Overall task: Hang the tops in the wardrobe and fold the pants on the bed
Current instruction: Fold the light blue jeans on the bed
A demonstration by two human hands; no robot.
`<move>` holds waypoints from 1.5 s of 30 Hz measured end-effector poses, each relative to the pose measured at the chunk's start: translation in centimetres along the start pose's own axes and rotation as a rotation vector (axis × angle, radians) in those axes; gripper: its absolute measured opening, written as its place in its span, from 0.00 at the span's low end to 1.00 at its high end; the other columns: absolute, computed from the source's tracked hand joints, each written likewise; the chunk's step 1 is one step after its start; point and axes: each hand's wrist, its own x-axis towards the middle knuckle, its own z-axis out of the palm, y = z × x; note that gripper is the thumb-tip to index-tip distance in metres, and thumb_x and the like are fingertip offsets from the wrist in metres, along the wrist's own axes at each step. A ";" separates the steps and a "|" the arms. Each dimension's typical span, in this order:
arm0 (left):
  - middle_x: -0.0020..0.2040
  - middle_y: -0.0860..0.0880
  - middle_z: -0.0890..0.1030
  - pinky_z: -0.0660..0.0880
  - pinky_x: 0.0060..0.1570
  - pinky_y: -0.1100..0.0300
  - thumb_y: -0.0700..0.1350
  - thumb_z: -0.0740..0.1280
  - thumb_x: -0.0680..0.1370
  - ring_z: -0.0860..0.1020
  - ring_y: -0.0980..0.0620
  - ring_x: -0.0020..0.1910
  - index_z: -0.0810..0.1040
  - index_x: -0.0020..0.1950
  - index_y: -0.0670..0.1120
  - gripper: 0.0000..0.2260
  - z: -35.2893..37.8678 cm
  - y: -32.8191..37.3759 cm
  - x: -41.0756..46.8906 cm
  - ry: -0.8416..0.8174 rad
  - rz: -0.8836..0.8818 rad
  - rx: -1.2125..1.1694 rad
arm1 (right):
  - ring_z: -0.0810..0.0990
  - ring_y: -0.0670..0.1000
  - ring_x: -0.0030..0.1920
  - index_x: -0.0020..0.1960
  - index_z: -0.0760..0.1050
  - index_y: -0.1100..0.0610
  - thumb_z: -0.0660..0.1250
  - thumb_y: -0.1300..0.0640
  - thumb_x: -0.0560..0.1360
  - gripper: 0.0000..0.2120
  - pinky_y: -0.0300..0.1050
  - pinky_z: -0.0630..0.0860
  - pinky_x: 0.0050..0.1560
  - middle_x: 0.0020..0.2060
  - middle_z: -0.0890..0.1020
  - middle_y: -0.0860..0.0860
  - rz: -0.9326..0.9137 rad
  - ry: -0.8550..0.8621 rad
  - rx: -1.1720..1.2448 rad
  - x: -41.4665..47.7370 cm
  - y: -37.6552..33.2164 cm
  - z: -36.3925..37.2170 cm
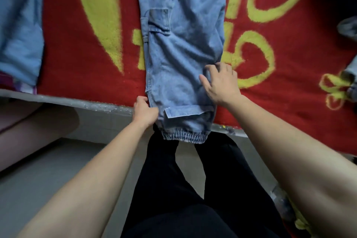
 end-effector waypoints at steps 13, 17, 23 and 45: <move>0.57 0.45 0.78 0.71 0.60 0.53 0.51 0.67 0.78 0.78 0.46 0.56 0.73 0.63 0.43 0.18 -7.8 22.7 6.9 0.361 0.536 -0.170 | 0.79 0.55 0.61 0.67 0.73 0.59 0.61 0.55 0.81 0.17 0.51 0.71 0.66 0.62 0.78 0.56 0.074 0.264 0.646 17.2 -3.9 -15.2; 0.54 0.49 0.79 0.72 0.56 0.55 0.59 0.68 0.76 0.78 0.48 0.55 0.73 0.63 0.46 0.22 -8.3 27.9 11.2 0.345 0.673 -0.077 | 0.80 0.55 0.60 0.66 0.75 0.58 0.60 0.59 0.79 0.17 0.50 0.73 0.67 0.57 0.81 0.52 0.272 0.407 0.926 25.9 -5.5 -17.0; 0.41 0.44 0.80 0.72 0.47 0.50 0.54 0.68 0.78 0.79 0.41 0.47 0.77 0.46 0.43 0.13 -9.4 30.8 14.6 0.337 0.862 0.058 | 0.75 0.50 0.50 0.52 0.77 0.52 0.61 0.50 0.79 0.09 0.39 0.69 0.57 0.49 0.79 0.46 0.365 0.538 0.745 33.9 -4.7 -19.5; 0.22 0.58 0.64 0.58 0.25 0.67 0.50 0.74 0.74 0.62 0.59 0.23 0.85 0.47 0.48 0.07 -11.7 30.0 19.9 0.060 0.699 -0.264 | 0.73 0.55 0.71 0.71 0.63 0.60 0.63 0.43 0.76 0.30 0.44 0.68 0.66 0.70 0.74 0.55 0.641 0.428 0.481 41.4 -5.9 -23.8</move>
